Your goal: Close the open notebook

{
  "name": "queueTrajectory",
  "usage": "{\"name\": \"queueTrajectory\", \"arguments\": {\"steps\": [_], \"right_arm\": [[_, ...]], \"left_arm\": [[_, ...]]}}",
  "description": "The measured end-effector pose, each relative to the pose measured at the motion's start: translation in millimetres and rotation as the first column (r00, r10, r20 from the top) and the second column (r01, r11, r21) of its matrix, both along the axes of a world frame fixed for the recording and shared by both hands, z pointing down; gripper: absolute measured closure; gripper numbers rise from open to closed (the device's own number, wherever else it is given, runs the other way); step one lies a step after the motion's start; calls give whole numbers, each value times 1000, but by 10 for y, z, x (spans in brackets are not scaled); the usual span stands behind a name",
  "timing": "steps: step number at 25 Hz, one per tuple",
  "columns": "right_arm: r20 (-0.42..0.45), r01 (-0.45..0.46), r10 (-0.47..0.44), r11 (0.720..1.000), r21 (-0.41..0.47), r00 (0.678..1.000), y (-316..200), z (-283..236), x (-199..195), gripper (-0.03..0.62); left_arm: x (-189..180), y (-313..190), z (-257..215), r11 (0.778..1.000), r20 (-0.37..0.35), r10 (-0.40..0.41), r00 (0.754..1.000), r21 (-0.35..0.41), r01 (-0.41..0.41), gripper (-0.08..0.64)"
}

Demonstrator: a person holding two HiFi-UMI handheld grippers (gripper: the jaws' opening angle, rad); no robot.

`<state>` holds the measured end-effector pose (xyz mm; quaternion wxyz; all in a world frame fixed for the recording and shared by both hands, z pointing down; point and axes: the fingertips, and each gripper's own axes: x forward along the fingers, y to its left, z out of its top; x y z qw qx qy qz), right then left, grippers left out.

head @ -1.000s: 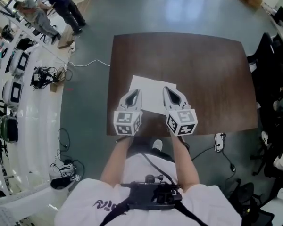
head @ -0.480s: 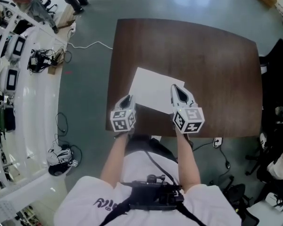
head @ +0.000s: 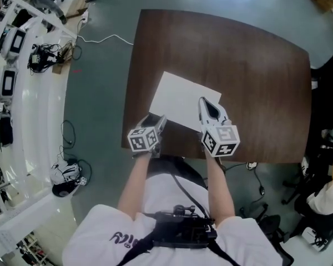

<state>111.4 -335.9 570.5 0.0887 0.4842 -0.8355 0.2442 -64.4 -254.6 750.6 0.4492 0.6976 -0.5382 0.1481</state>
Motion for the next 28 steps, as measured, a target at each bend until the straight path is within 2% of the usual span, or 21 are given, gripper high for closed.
{"name": "queueTrajectory", "arguments": {"steps": [6,8,12,20,22,25,26,28], "right_arm": [[-10,20,-20,999,-25,1000,3,108,-105,589],[-12,21,-21,999,-29,1000,15,150,-116,589],[-22,23,-24,999,-30,999,20,164,-164,589],[-26,18,-19,999,-39,999,11,200,-169,589],[-22,15,-16,999,-39,1000,6,199,-185,589],[-19,10,-11,999,-38,1000,63,205,-178,589],[-19,8,-8,999,-38,1000,87,205,-170,589],[-19,1,-2,999,-40,1000,126,211,-147,589]], "left_arm": [[104,79,162,995,-173,-77,982,-75,65,291],[152,48,157,993,-247,-103,963,-88,84,291],[205,-23,185,983,-385,-168,908,-140,122,291],[191,-86,303,954,-456,-284,844,-225,199,292],[194,-96,306,942,-490,-320,811,-256,217,293],[198,-92,301,907,-567,-414,712,-326,268,293],[198,-96,296,901,-581,-428,693,-336,275,293],[200,-99,299,897,-587,-435,683,-344,277,297]]}}
